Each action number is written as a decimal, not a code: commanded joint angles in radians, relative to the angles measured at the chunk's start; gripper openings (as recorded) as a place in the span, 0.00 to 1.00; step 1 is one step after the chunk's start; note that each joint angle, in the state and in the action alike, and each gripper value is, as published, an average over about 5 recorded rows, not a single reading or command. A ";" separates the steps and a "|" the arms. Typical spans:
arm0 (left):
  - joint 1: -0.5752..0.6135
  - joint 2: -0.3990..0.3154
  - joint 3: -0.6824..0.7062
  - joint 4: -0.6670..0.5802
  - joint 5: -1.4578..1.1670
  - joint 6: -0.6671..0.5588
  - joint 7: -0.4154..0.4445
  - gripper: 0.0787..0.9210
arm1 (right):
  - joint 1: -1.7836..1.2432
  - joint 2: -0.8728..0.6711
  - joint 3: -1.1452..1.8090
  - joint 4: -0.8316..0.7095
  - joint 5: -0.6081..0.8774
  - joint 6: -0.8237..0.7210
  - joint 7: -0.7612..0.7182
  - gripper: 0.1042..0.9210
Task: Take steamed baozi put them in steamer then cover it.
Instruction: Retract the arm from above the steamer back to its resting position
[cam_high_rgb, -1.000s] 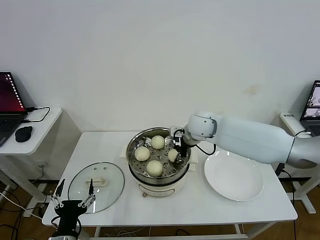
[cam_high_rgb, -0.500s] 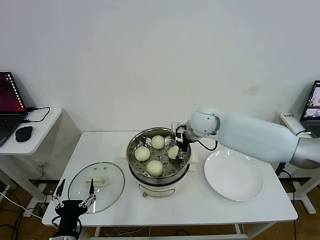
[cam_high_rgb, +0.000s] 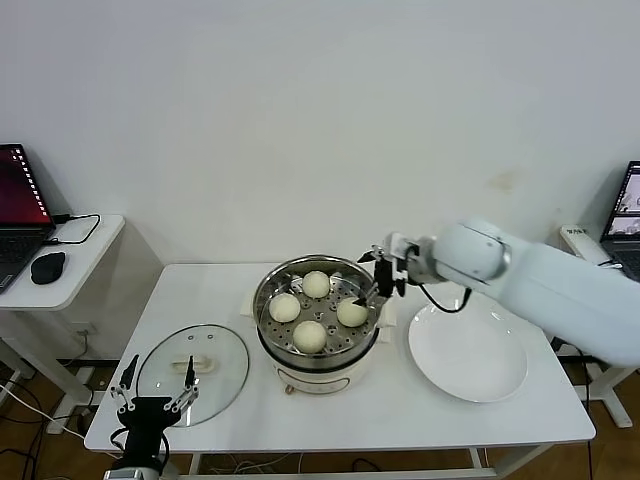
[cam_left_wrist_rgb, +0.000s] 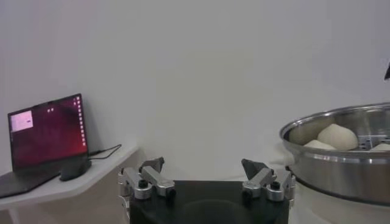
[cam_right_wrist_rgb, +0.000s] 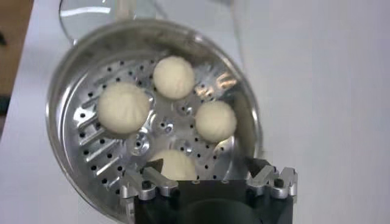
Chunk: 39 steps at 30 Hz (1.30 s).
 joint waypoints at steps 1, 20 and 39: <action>-0.005 -0.002 0.002 0.011 -0.003 -0.002 -0.006 0.88 | -0.724 -0.208 0.628 0.222 0.032 0.284 0.388 0.88; -0.071 -0.026 0.003 0.157 0.193 -0.025 -0.062 0.88 | -1.648 0.542 1.500 0.126 -0.409 0.830 0.335 0.88; -0.201 0.135 -0.056 0.487 1.298 -0.078 0.016 0.88 | -1.764 0.725 1.715 0.095 -0.434 0.828 0.402 0.88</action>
